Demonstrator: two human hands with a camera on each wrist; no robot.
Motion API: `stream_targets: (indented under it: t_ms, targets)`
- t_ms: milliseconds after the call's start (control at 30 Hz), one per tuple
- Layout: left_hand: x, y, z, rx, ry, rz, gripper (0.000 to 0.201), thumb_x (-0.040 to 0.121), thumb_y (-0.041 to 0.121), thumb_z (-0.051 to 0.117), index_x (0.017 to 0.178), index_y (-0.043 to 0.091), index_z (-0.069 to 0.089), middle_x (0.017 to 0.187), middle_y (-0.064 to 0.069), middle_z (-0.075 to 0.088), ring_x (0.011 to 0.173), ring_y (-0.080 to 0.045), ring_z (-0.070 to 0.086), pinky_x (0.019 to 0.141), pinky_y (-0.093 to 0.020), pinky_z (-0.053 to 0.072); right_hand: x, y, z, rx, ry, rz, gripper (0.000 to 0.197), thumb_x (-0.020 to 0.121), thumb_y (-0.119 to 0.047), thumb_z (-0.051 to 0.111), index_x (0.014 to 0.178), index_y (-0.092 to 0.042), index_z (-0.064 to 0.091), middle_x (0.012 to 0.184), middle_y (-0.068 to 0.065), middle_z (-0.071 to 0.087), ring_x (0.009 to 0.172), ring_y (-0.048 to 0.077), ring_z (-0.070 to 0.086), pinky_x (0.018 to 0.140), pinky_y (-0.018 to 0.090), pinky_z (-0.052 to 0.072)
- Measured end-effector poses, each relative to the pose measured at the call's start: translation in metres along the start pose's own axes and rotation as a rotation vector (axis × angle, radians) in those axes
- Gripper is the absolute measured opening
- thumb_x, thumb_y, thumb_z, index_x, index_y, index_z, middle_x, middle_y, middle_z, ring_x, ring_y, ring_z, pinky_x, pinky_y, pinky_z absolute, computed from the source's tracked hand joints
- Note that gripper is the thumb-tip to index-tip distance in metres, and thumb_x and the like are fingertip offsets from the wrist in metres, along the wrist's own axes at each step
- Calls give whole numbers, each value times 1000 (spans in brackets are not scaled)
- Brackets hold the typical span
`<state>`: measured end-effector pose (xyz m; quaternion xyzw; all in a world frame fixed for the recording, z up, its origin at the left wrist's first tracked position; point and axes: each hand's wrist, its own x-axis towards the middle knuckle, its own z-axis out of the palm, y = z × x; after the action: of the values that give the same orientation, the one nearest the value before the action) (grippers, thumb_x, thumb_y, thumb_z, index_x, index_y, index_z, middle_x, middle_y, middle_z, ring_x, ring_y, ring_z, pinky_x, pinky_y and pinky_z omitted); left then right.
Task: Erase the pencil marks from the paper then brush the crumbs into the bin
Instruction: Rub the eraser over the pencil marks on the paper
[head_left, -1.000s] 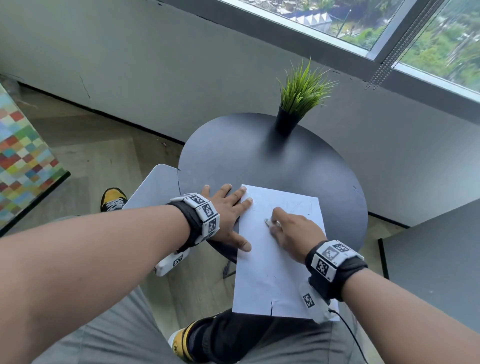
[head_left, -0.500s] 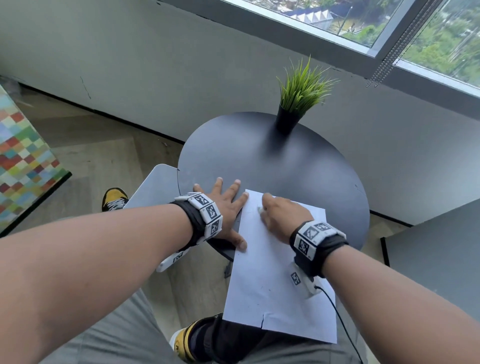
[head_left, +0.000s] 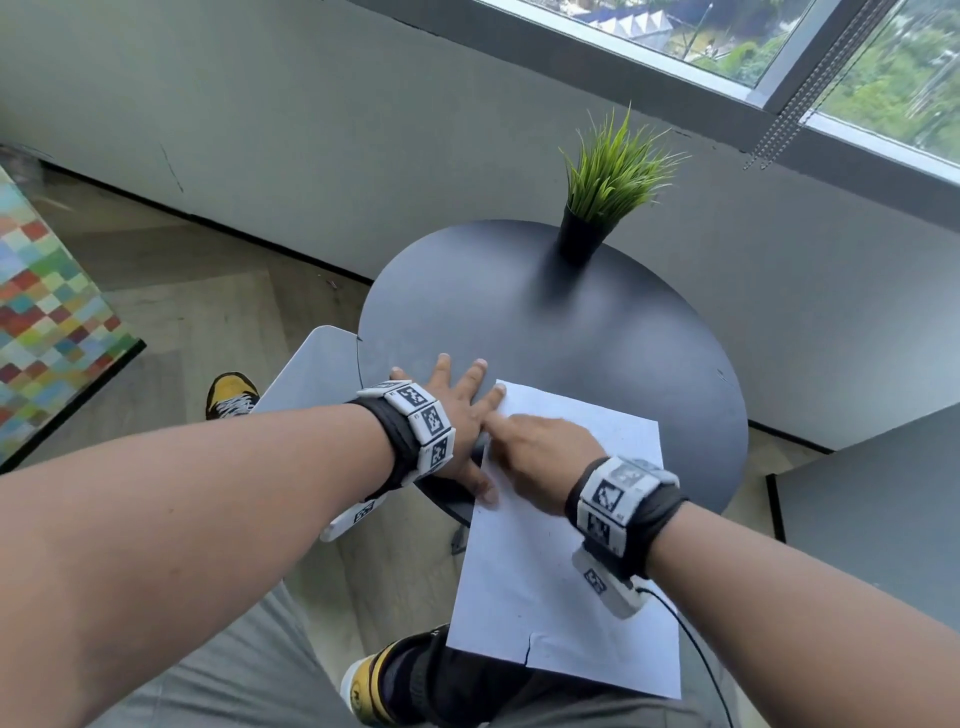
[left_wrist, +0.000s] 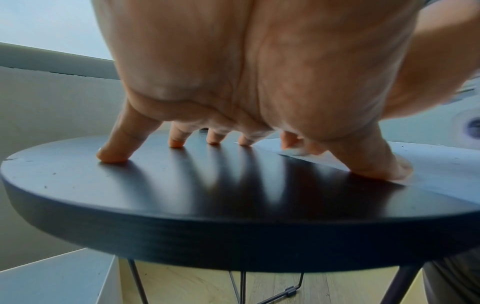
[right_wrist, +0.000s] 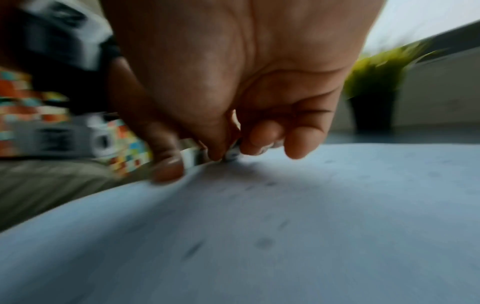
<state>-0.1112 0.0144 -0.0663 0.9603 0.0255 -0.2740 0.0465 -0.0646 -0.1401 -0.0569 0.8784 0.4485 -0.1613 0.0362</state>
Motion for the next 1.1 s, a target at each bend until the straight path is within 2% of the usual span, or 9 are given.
stream_targets:
  t_ms: [67,200,333,400,533,700,867,1000,1100]
  targets:
    - [0,1,-1,0,-1,5,141,55,96,59,158,35,-16,166,5,-25,152,-42,-16,104,-84,16,-3,-3,2,33,-19,-22,23,96,-34,47,115,-23,43,106,5,64,92,32,63,68,38,48]
    - [1,1,0,10,2,1,142,54,98,58,158,35,-17,166,4,-25,152,-43,-14,104,-84,17,13,31,-7,60,59,257,15,100,-33,34,96,-19,34,103,11,64,77,32,51,64,37,39]
    - [1,0,1,4,10,8,143,53,98,57,158,36,-17,166,4,-25,152,-43,-15,104,-84,16,6,7,0,64,26,69,30,99,-34,38,125,-19,38,109,8,65,92,35,62,69,39,46]
    - [2,0,1,4,13,12,143,52,99,57,158,36,-17,166,4,-26,152,-43,-15,104,-84,16,2,5,2,90,24,46,27,99,-36,39,120,-19,39,106,8,65,91,35,62,68,38,44]
    - [2,0,2,17,11,0,143,52,99,56,158,36,-17,166,4,-25,152,-43,-14,104,-84,16,12,36,-14,113,70,320,19,101,-33,36,95,-15,35,104,17,63,81,34,52,66,36,36]
    - [3,0,3,9,32,6,143,51,100,56,158,36,-15,166,4,-24,152,-43,-14,103,-85,15,3,6,0,95,13,57,26,100,-39,38,114,-17,40,108,10,65,94,36,61,70,38,44]
    - [4,0,5,8,21,3,144,50,100,56,157,37,-17,166,5,-26,152,-42,-15,104,-84,14,12,28,-10,89,55,273,22,100,-37,35,97,-15,36,104,17,64,87,37,58,67,38,40]
    - [2,-1,3,5,20,3,143,51,100,55,157,37,-17,166,5,-26,152,-42,-16,105,-84,13,5,3,1,38,-13,100,44,99,-39,37,135,-14,35,113,13,65,97,37,61,70,38,43]
    - [4,0,2,-3,19,8,143,51,100,54,157,37,-17,166,5,-26,152,-42,-15,104,-84,13,17,20,-9,114,41,273,29,99,-40,39,113,-14,43,110,18,62,94,39,59,72,39,44]
